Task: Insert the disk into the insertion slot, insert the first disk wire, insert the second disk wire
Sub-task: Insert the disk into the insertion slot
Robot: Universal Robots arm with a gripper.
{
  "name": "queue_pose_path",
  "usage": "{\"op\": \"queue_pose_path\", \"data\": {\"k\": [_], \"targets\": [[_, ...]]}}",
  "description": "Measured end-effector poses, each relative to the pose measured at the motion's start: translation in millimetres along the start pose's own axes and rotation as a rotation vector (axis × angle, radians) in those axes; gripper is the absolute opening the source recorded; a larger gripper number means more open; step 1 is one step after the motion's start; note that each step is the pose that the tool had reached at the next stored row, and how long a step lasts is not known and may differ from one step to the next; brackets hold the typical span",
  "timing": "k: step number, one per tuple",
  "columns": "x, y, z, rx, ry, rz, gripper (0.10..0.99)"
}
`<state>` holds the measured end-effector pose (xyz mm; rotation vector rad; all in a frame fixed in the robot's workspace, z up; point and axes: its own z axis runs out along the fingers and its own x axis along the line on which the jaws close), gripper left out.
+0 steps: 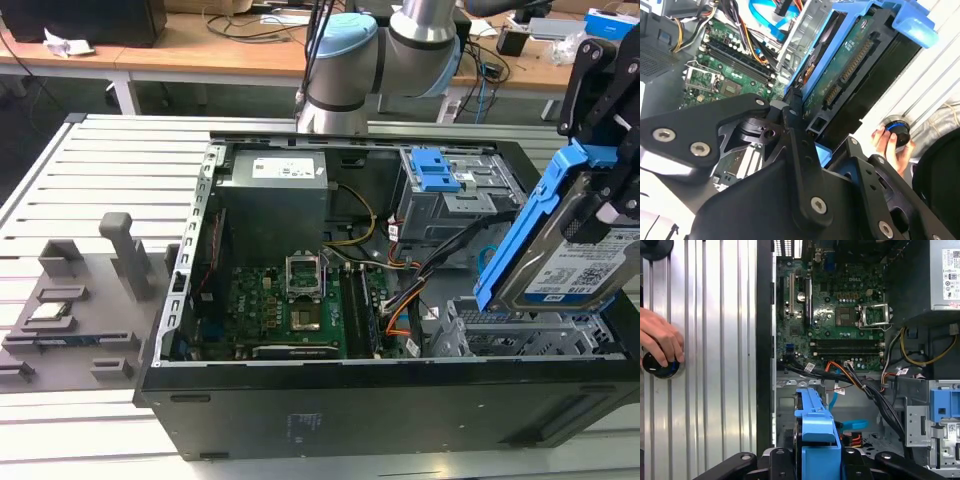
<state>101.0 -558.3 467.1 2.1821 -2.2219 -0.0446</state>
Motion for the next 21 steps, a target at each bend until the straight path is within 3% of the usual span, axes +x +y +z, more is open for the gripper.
{"op": "queue_pose_path", "data": {"k": [2, 8, 13, 16, 21], "targets": [[-9.6, -0.1, 3.2, 0.0, 0.0, 0.0, 0.369], [-17.7, -0.7, 10.7, 0.0, 0.0001, 0.0, 0.369], [-17.4, -2.8, 21.2, 0.0, 0.0005, 0.0, 0.369], [-15.4, -3.0, 25.2, 0.0, 0.0092, 0.001, 0.369], [-15.2, -3.3, 32.0, 0.0, 0.0091, 0.001, 0.369]]}}
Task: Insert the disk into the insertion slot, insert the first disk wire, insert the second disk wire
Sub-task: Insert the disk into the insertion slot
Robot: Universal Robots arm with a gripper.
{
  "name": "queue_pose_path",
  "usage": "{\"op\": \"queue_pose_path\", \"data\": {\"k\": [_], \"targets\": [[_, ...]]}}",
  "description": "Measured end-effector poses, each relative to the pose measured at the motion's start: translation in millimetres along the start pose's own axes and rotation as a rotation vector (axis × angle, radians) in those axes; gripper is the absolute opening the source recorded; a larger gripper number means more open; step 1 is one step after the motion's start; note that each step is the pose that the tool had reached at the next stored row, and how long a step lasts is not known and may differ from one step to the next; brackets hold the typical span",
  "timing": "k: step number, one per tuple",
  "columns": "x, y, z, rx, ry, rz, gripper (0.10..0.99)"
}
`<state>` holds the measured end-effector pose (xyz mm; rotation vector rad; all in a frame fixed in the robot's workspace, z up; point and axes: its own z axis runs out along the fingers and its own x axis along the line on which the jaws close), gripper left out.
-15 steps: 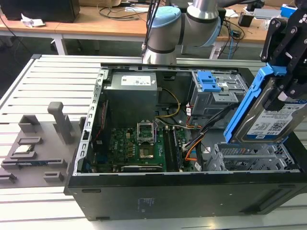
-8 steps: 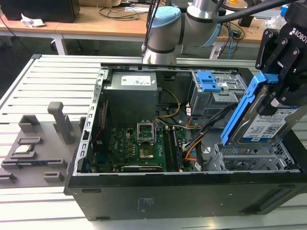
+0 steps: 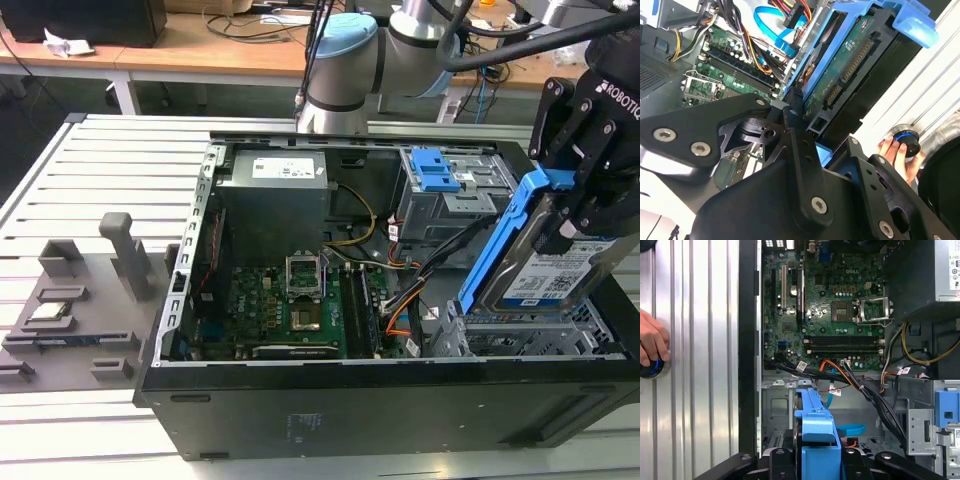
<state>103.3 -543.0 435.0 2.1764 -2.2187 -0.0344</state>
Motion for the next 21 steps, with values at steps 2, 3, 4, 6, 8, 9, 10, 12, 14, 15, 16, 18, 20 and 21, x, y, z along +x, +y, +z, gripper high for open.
{"op": "queue_pose_path", "data": {"k": [2, 3, 4, 6, 8, 9, 10, 12, 14, 15, 16, 18, 20, 21], "targets": [[0.2, 0.0, 1.4, 0.0, -0.0002, 0.0, 0.369], [0.7, -0.1, 2.1, 0.0, 0.0001, 0.0, 0.369], [1.2, -0.1, 2.7, 0.0, 0.0002, 0.0, 0.369], [1.6, 0.3, 4.4, 0.0, 0.0, 0.0, 0.369], [1.7, 0.8, 7.1, 0.0, 0.0, 0.0, 0.369], [1.7, 0.9, 8.2, 0.0, 0.0, 0.0, 0.369], [1.7, 0.9, 9.3, 0.0, 0.0, 0.0, 0.369], [1.6, 0.8, 10.9, 0.0, 0.0001, 0.0, 0.369], [1.6, 0.8, 13.1, 0.0, 0.0, 0.0, 0.369], [1.6, 0.7, 14.9, 0.0, 0.0, 0.0, 0.369], [1.6, 0.6, 16.3, 0.0, 0.0001, 0.0, 0.369], [1.6, 0.5, 20.5, 0.0, 0.0, 0.0, 0.369], [1.6, 0.4, 23.6, 0.0, 0.0001, 0.0, 0.369], [1.6, 0.3, 24.9, 0.0, 0.0, 0.0, 0.369]]}}
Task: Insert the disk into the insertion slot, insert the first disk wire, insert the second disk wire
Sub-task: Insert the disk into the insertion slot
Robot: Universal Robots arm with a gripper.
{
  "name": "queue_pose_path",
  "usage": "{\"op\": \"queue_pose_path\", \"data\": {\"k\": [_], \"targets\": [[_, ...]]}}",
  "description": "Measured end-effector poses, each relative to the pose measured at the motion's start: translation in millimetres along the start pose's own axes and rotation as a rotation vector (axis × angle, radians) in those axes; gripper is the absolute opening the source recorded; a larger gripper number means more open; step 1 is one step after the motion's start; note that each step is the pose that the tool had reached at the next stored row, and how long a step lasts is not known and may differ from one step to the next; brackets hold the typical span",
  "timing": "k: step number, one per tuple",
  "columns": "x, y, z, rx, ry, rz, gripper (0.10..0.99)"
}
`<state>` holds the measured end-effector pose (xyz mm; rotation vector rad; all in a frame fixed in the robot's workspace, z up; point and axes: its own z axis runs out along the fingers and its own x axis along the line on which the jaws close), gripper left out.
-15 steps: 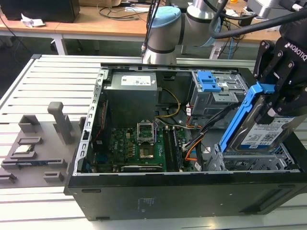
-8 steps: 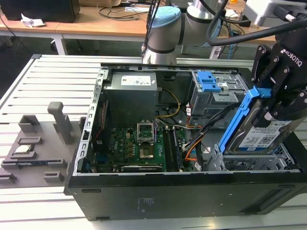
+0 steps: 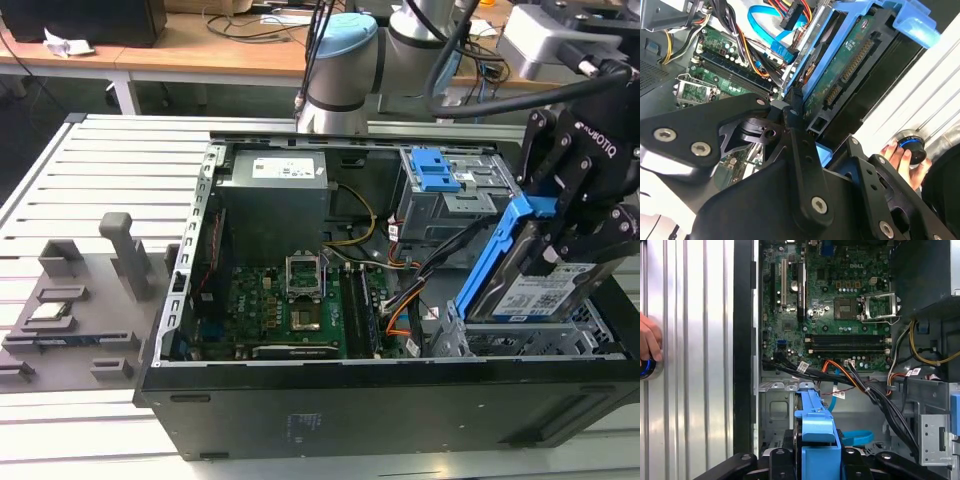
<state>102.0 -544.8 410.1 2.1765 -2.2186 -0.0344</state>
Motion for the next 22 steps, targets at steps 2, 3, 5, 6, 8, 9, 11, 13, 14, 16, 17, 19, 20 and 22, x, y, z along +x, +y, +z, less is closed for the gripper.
{"op": "queue_pose_path", "data": {"k": [2, 3, 5, 6, 8, 9, 11, 13, 14, 16, 17, 19, 20, 22], "targets": [[0.0, -0.1, 3.4, 0.0, 0.0, 0.0, 0.369], [-0.1, -0.2, 6.5, 0.0, 0.0, 0.0, 0.369], [-0.1, -0.4, 10.6, 0.0, -0.0001, 0.0, 0.369], [-0.1, -0.6, 14.0, 0.0, 0.0, 0.0, 0.369], [-0.2, -0.7, 17.9, 0.0, 0.0001, 0.0, 0.369], [-0.2, -0.8, 20.3, 0.0, 0.0, 0.0, 0.369], [-0.2, -1.0, 24.0, 0.0, 0.0, 0.0, 0.369], [-0.2, -1.0, 24.3, 0.0, 0.0002, 0.0, 0.369], [-0.2, -1.0, 24.3, 0.0, 0.0002, 0.0, 0.369], [-0.2, -1.0, 24.4, 0.0, 0.0001, 0.0, 0.38], [-0.2, -0.9, 24.3, 0.0, 0.0003, 0.0, 0.38], [-0.2, -0.9, 24.4, 0.0, 0.0002, 0.0, 0.443], [-0.2, -0.9, 24.4, 0.0, 0.0002, 0.0, 0.443], [-0.2, -0.9, 24.4, 0.0, 0.0001, 0.0, 0.365]]}}
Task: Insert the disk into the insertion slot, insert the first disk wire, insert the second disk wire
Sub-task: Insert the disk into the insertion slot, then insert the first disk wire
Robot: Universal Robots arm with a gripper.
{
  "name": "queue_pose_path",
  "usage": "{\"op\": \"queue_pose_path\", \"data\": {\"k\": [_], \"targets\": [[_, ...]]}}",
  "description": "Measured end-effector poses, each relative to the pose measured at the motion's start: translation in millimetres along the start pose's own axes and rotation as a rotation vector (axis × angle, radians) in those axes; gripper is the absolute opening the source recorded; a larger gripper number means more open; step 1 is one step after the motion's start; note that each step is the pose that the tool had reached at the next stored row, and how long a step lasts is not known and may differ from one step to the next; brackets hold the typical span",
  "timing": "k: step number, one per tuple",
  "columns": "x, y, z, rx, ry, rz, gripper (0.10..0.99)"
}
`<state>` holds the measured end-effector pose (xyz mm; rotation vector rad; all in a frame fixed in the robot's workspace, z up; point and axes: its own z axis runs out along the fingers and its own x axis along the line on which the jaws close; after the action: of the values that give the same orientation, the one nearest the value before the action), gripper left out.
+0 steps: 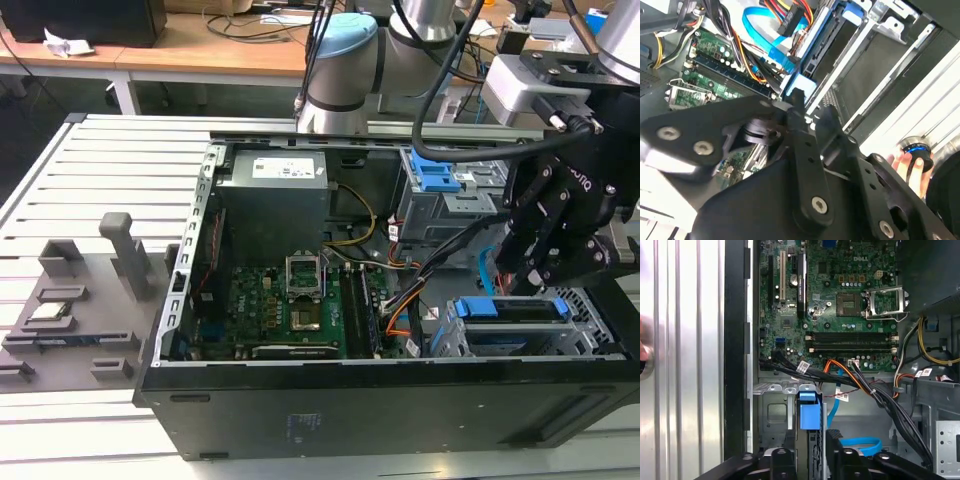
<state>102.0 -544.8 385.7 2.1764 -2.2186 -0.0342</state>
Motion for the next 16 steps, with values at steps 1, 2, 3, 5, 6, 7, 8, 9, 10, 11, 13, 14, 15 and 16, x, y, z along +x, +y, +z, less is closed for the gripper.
{"op": "queue_pose_path", "data": {"k": [1, 2, 3, 5, 6, 7, 8, 9, 10, 11, 13, 14, 15, 16], "targets": [[0.0, 0.0, 0.0, 0.0, 0.0001, 0.0, 0.298], [0.0, 0.0, 0.0, 0.0, 0.0001, 0.0, 0.298], [0.0, 0.0, 0.0, 0.0, 0.0001, 0.0, 0.239], [0.0, 0.0, 0.0, 0.0, 0.0002, 0.0, 0.106], [0.0, 0.0, 0.0, 0.0, 0.0003, 0.0, 0.106], [0.0, 0.0, 0.0, 0.0, 0.0003, 0.0, 0.106], [0.0, 0.0, 0.0, 0.0, 0.0003, 0.0, 0.106], [0.0, 0.0, 0.0, 0.0, 0.0003, 0.0, 0.106], [0.0, 0.0, 0.0, 0.0, 0.0003, 0.0, 0.106], [0.0, 0.0, 0.0, 0.0, 0.0003, 0.0, 0.106], [0.0, 0.0, 0.0, 0.0, 0.0003, 0.0, 0.106], [0.0, 0.0, 0.0, 0.0, 0.0004, 0.0, 0.106], [0.0, 0.0, 0.0, 0.0, 0.0004, 0.0, 0.106], [0.0, 0.0, -0.1, 0.0, 0.0004, 0.0, 0.106]]}}
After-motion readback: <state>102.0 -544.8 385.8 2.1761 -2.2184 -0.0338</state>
